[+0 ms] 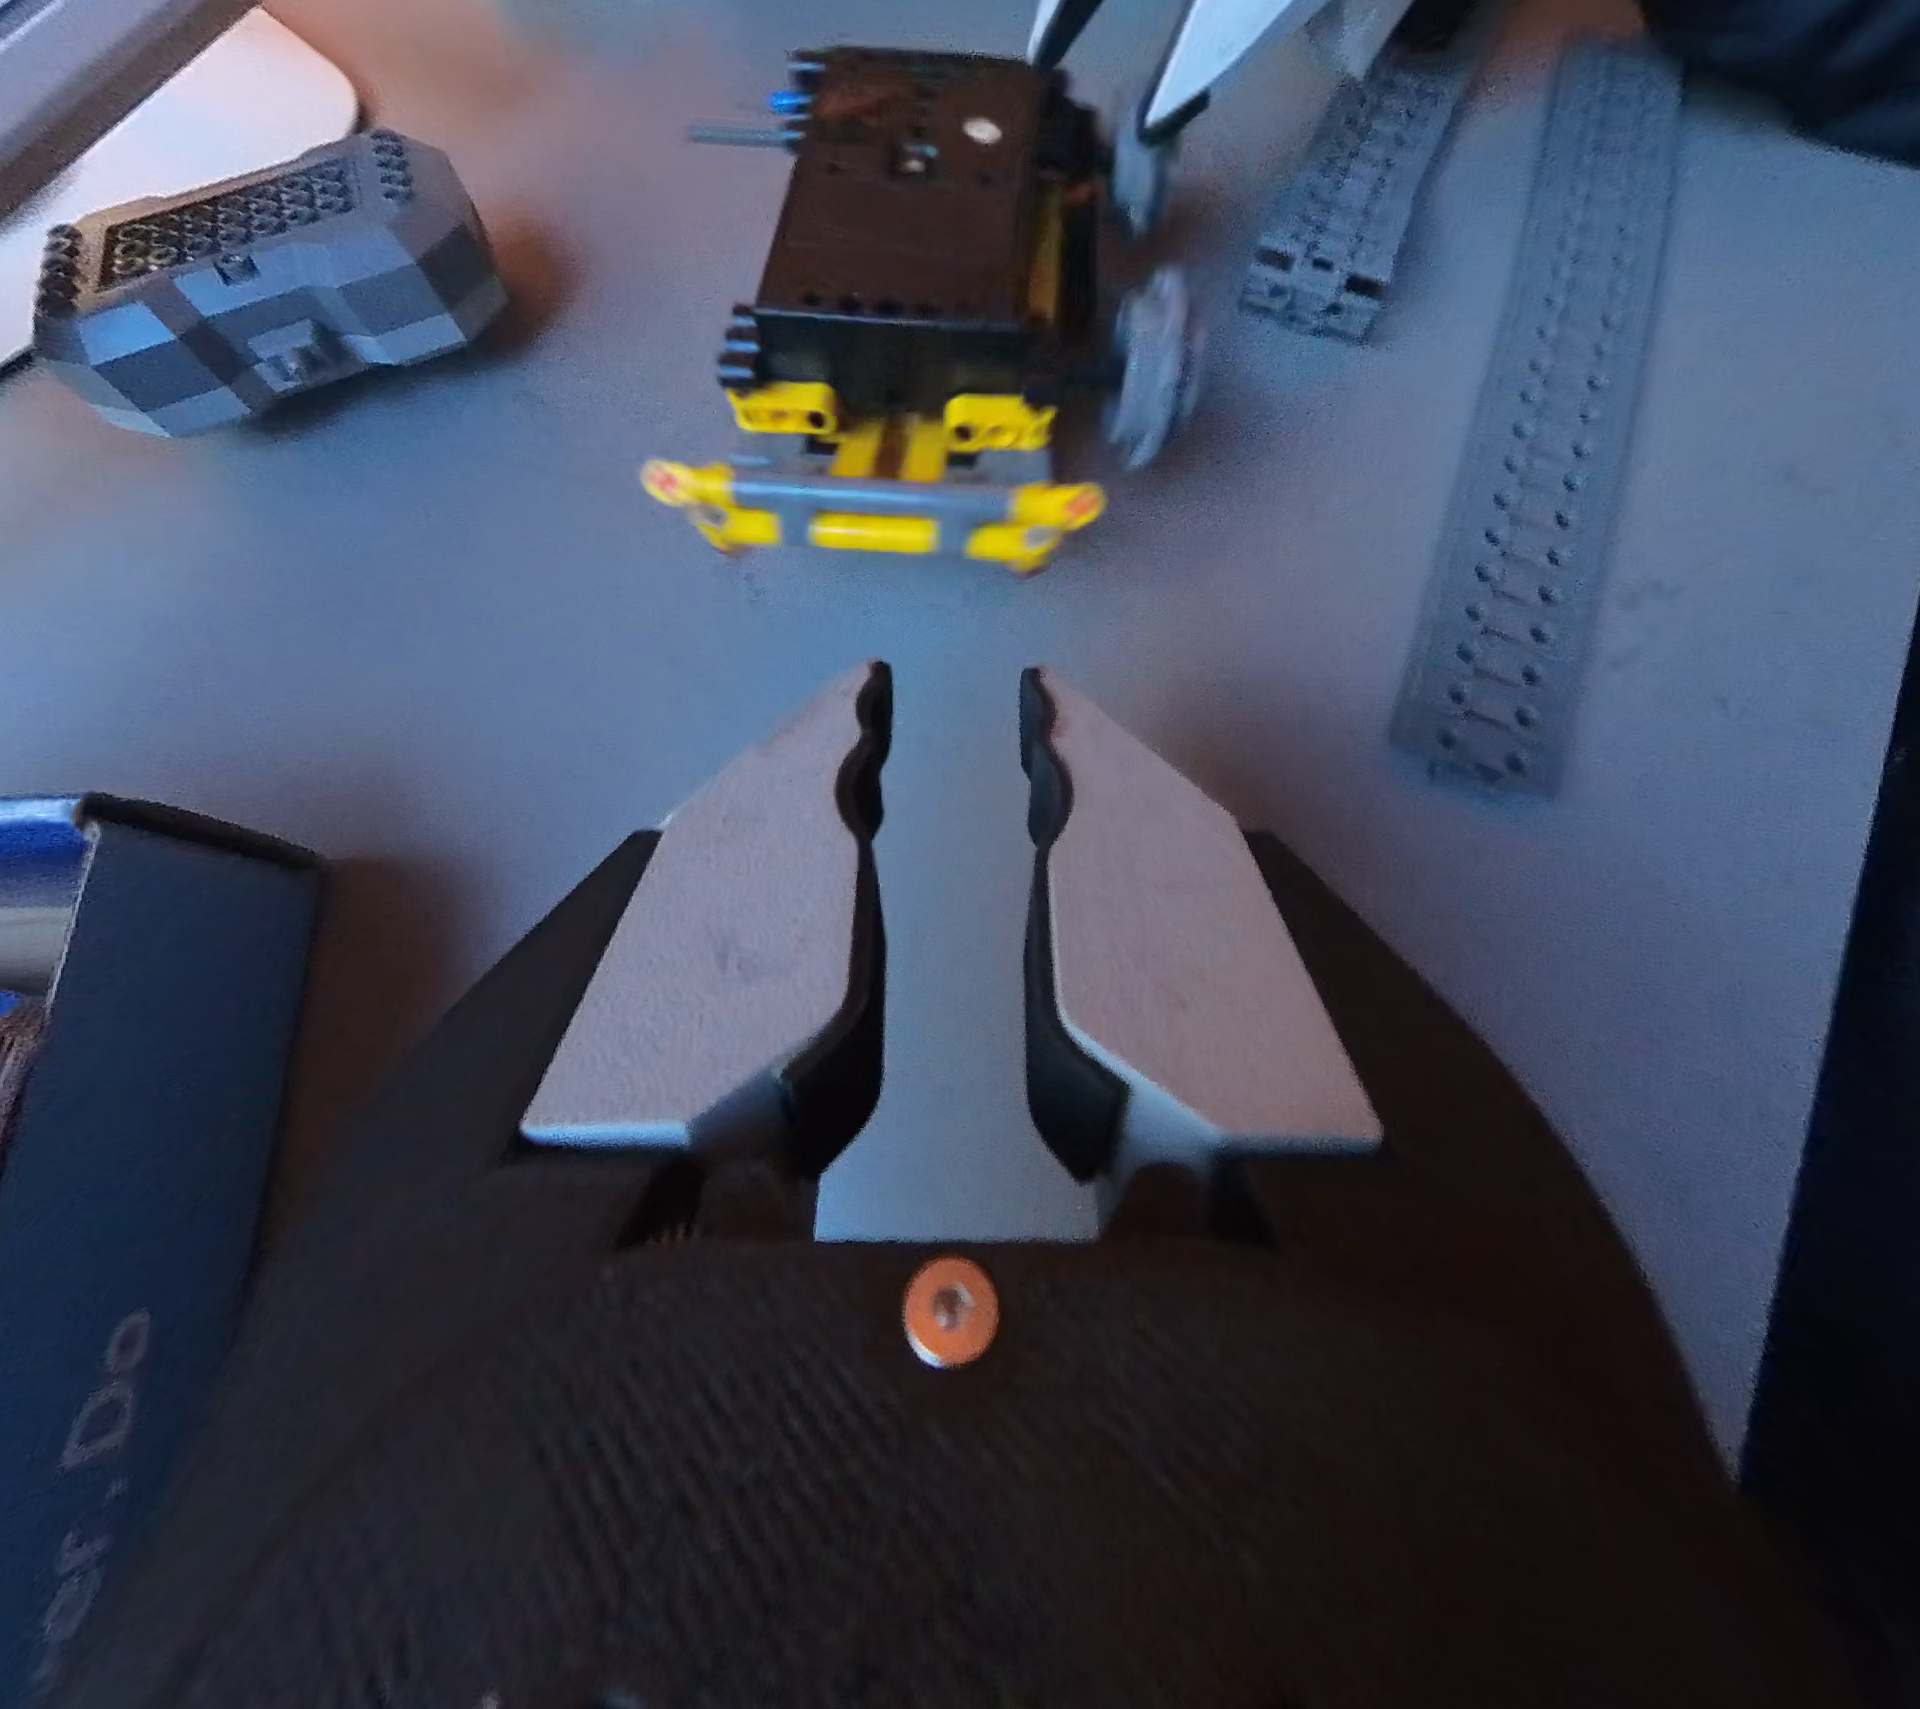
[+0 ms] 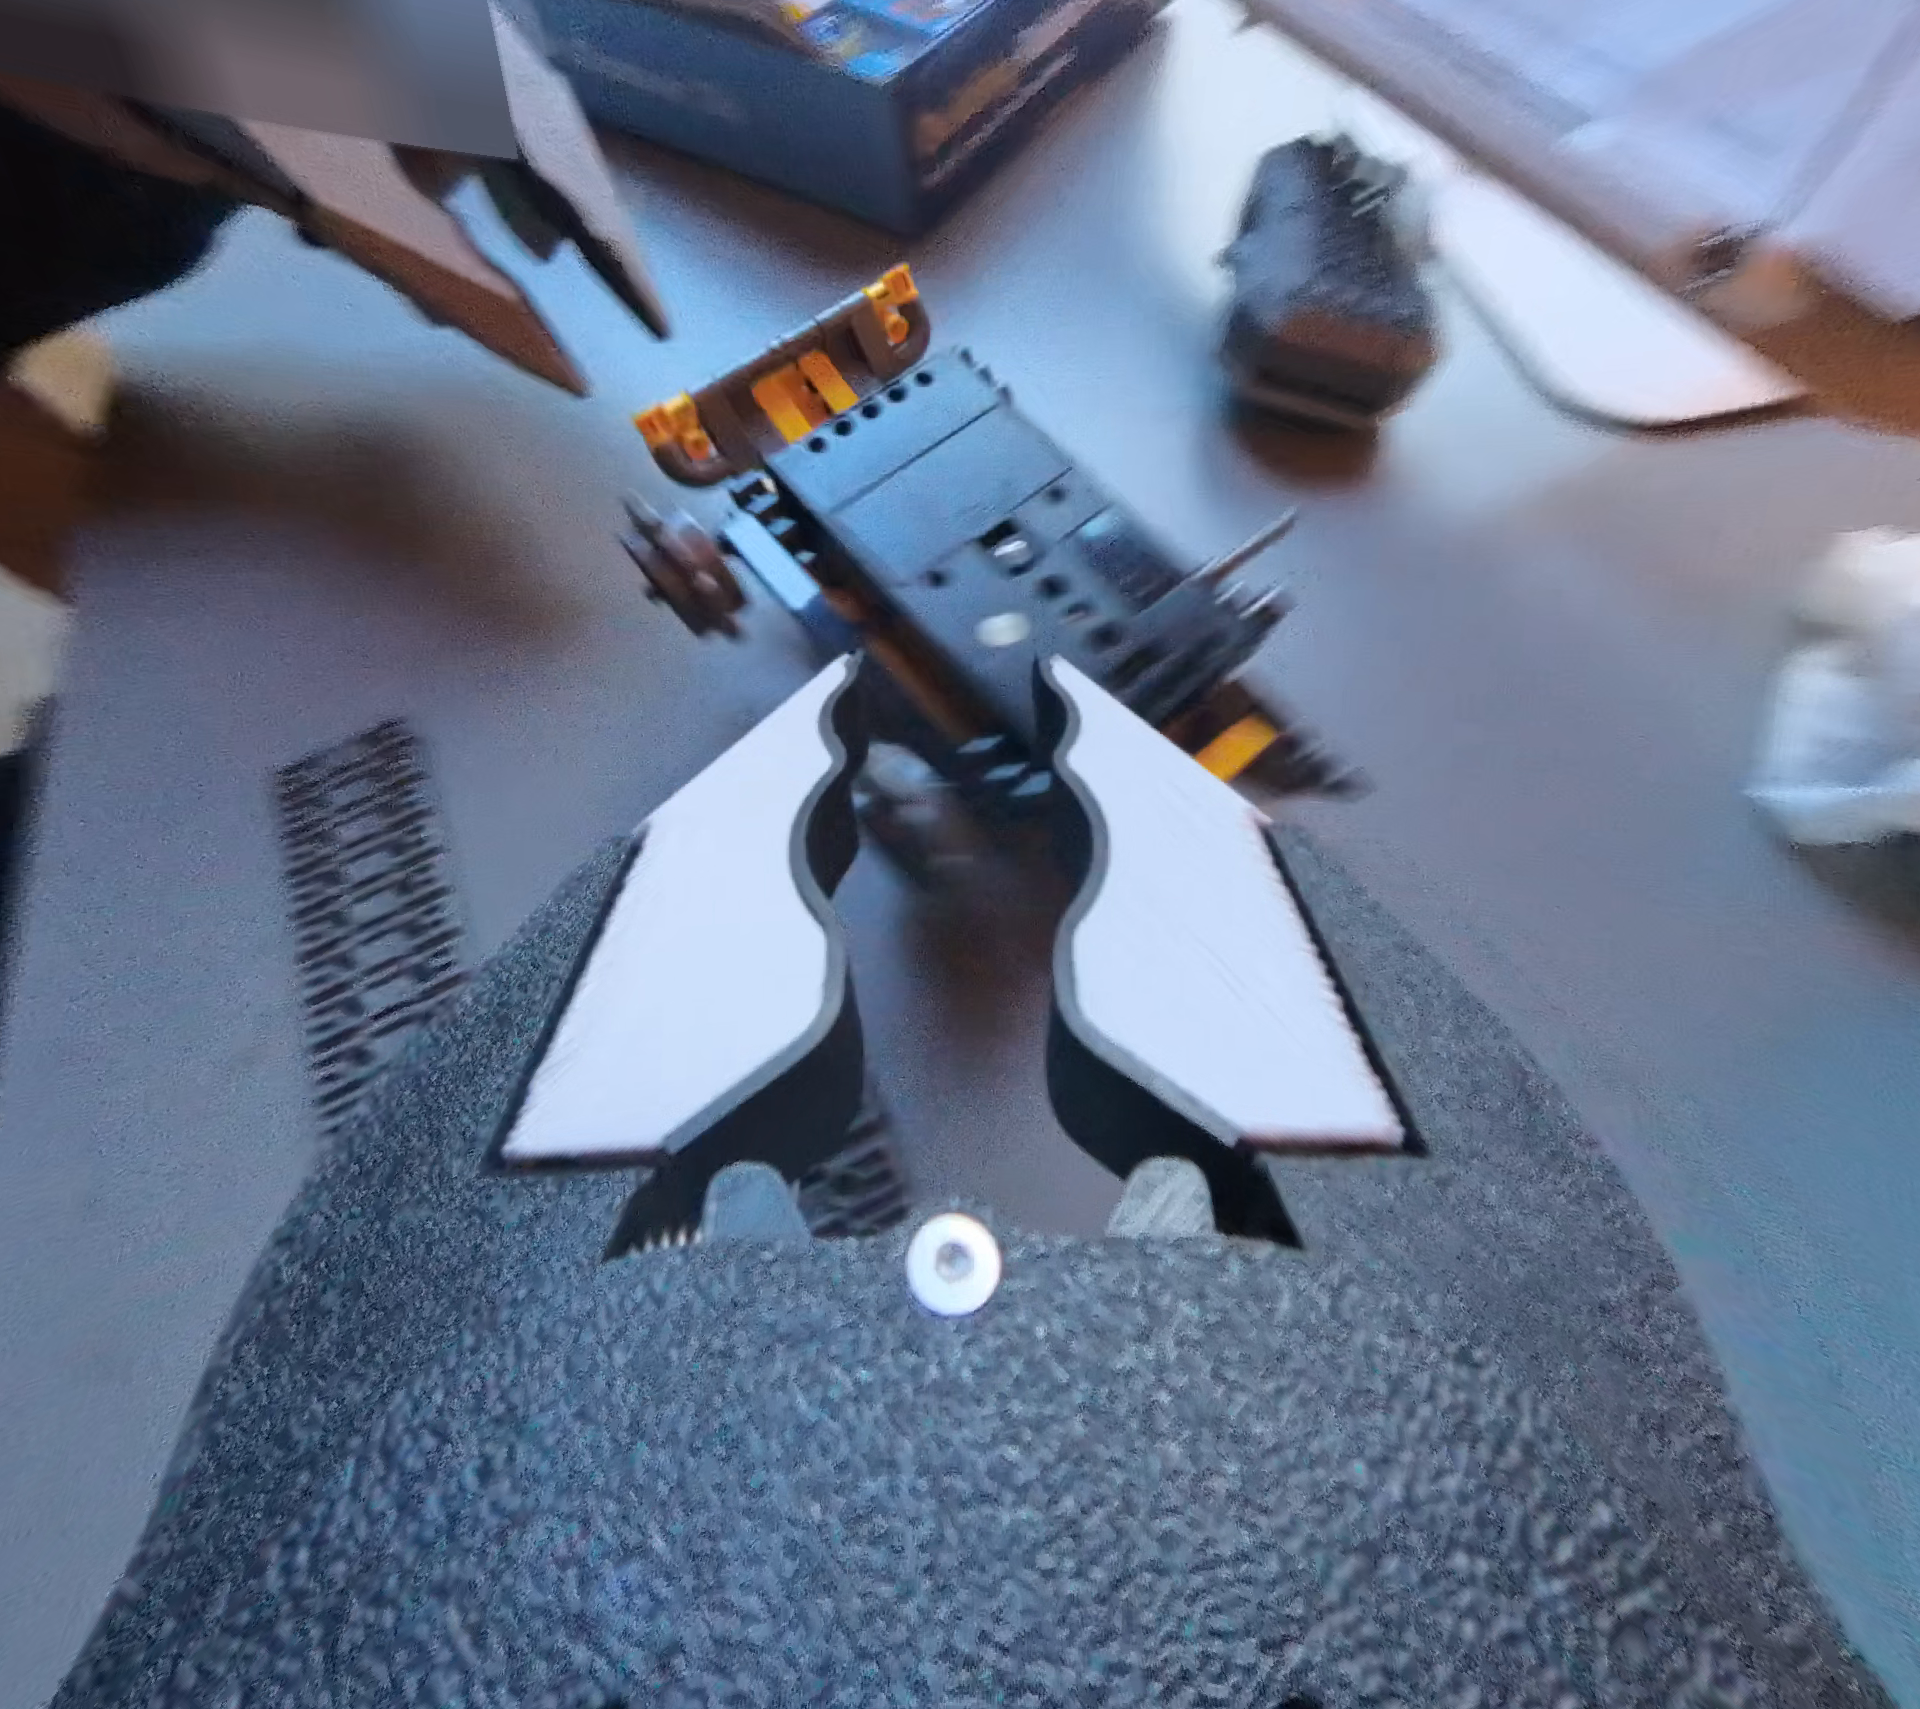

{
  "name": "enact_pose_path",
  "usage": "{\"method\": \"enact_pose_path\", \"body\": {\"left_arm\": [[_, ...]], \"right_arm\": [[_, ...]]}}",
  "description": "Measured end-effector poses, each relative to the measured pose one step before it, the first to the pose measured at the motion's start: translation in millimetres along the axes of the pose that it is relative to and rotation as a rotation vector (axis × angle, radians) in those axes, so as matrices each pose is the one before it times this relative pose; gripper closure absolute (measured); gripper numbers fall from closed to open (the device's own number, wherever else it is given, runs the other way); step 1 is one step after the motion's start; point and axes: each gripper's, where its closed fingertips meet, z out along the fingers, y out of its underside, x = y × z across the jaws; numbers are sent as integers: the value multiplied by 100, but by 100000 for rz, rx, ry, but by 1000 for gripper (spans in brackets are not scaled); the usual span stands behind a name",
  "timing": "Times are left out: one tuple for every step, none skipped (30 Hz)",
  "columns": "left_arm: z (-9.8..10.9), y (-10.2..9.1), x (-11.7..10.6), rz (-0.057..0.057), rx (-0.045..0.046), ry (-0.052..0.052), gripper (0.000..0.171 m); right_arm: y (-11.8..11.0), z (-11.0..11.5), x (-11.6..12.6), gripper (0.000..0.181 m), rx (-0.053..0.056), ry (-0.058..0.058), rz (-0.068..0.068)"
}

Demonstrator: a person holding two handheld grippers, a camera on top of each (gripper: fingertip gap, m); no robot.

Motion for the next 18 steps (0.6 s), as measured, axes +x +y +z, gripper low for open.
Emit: {"method": "enact_pose_path", "body": {"left_arm": [[7, 34, -9, 1453, -1321, -533, 147], [94, -304, -64, 767, -493, -670, 145], [123, -689, 215, 842, 643, 666, 143], [137, -1031, 301, 1449, 1766, 736, 141], [183, -1160, 53, 2069, 1663, -1048, 139], [233, -1069, -407, 2863, 318, -3643, 139], [340, -1002, -656, 3296, -363, -4904, 135], [510, -1011, -513, 2524, -154, -3811, 128], [731, -911, -84, 1235, -446, -1040, 121], [914, -741, 260, 793, -964, 1361, 113], [1024, -527, 125, 781, -1557, 1067, 108], [1088, -236, -212, 322, -2643, -557, 106], [1134, -6, -45, -174, -4003, 712, 100], [1110, 104, 275, -563, -4483, 2967, 97], [1009, 298, 326, -1012, -5105, 3107, 97], [900, 418, 442, -550, -5408, 3231, 90], [530, -138, 556, -1071, -1483, 3915, 91], [304, 26, 349, 82, -1523, 2213, 89]], "right_arm": [[791, 606, -116, 152, -3781, -2098, 2951], [485, 402, -24, 150, -1805, -1063, 565], [395, 187, -354, 156, -1439, -2834, -465], [486, 172, -272, 169, -2577, -2331, -44], [151, 62, -31, 168, -893, -486, 117], [-184, -31, 10, 167, 1008, 345, -75], [-204, -13, -39, 165, 1000, 486, -241], [-109, 37, -78, 160, 129, 439, -543], [31, 81, -102, 159, -661, 442, -1060], [39, 102, -137, 158, -518, 184, -1305], [-10, 83, -134, 157, -113, -42, -1030], [-14, 51, -114, 157, -13, -233, -472], [-13, 6, -108, 156, 3, -578, 95], [5, -14, -126, 155, -8, -918, 366], [12, -68, -143, 153, -69, -1047, 221], [53, -173, -91, 151, -358, -823, -304], [170, -389, 93, 152, -1281, 378, -1134], [235, -621, 338, 157, -1663, 1912, -1957]]}}
